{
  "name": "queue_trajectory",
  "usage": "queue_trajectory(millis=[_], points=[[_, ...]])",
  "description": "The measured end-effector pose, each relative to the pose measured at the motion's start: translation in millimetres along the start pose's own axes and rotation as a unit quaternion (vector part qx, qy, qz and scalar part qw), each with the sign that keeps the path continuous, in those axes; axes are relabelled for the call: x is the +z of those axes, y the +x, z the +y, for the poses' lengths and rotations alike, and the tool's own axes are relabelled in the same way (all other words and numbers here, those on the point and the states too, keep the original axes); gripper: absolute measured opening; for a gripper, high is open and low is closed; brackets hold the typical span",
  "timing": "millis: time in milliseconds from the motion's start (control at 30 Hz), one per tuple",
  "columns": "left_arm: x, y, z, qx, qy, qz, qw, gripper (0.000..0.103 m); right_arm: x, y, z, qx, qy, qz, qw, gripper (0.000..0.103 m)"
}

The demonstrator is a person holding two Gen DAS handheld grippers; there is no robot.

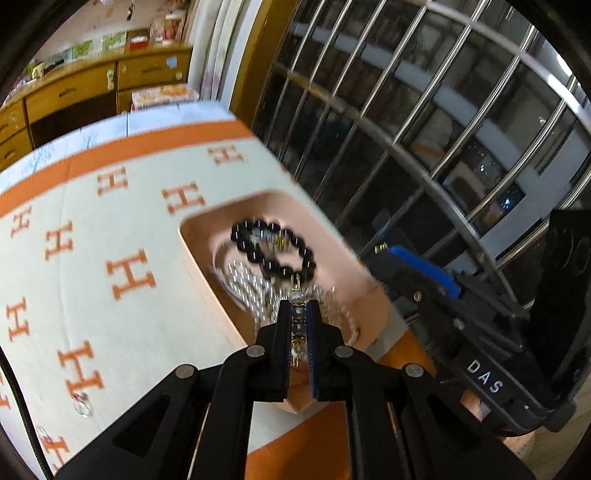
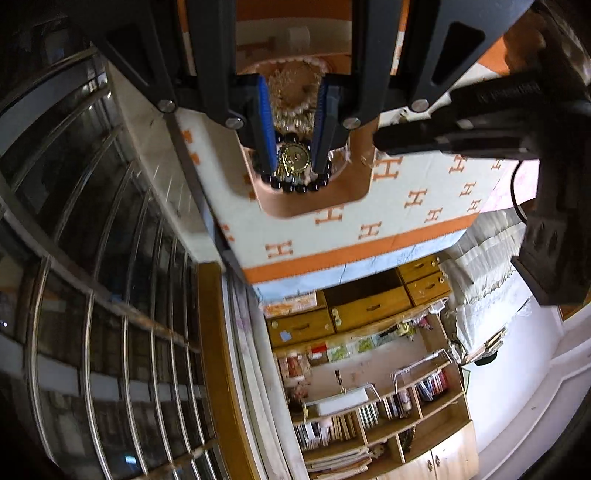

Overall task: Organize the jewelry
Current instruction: 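Carry the safety pin and coin pendant into the pink box and release them, then move both tools back over the two small rings on the blanket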

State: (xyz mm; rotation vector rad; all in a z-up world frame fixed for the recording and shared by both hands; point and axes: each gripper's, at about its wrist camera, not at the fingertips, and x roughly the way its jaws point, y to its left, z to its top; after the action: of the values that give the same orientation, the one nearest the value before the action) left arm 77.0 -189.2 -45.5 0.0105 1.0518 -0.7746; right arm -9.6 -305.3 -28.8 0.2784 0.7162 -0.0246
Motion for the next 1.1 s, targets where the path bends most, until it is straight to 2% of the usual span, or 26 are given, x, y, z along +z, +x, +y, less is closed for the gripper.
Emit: queue_trajectory(millis=[233, 300, 367, 400, 433, 567, 700, 1100], points=[[-12, 9, -3, 0.024, 0.000, 0.002, 0.9997, 0.006, -12, 20, -6, -0.003, 0.007, 0.036, 0.999, 0.019], [-15, 6, -5, 0.033, 0.004, -0.005, 0.9994, 0.011, -14, 24, -6, -0.004, 0.005, 0.042, 0.999, 0.020], [-16, 0, -5, 0.041, 0.004, -0.015, 0.9991, 0.033, -16, 26, -4, -0.005, 0.003, 0.045, 0.999, 0.020], [-18, -4, -5, 0.044, 0.004, -0.023, 0.9987, 0.040, -16, 26, -2, -0.005, -0.001, 0.047, 0.999, 0.020], [-19, -9, -4, 0.050, 0.004, -0.032, 0.9982, 0.054, -16, 27, 0, -0.005, -0.004, 0.049, 0.999, 0.020], [-23, -32, 0, 0.079, -0.001, -0.072, 0.9942, 0.075, -16, 24, 7, 0.001, -0.009, 0.041, 0.999, 0.026], [-27, -53, 13, 0.087, -0.021, -0.094, 0.9915, 0.076, -16, 19, 16, 0.010, -0.012, 0.031, 0.999, 0.026], [-50, -91, 45, 0.142, -0.051, -0.123, 0.9809, 0.081, -14, -4, 65, 0.037, -0.049, -0.001, 0.998, 0.026]])
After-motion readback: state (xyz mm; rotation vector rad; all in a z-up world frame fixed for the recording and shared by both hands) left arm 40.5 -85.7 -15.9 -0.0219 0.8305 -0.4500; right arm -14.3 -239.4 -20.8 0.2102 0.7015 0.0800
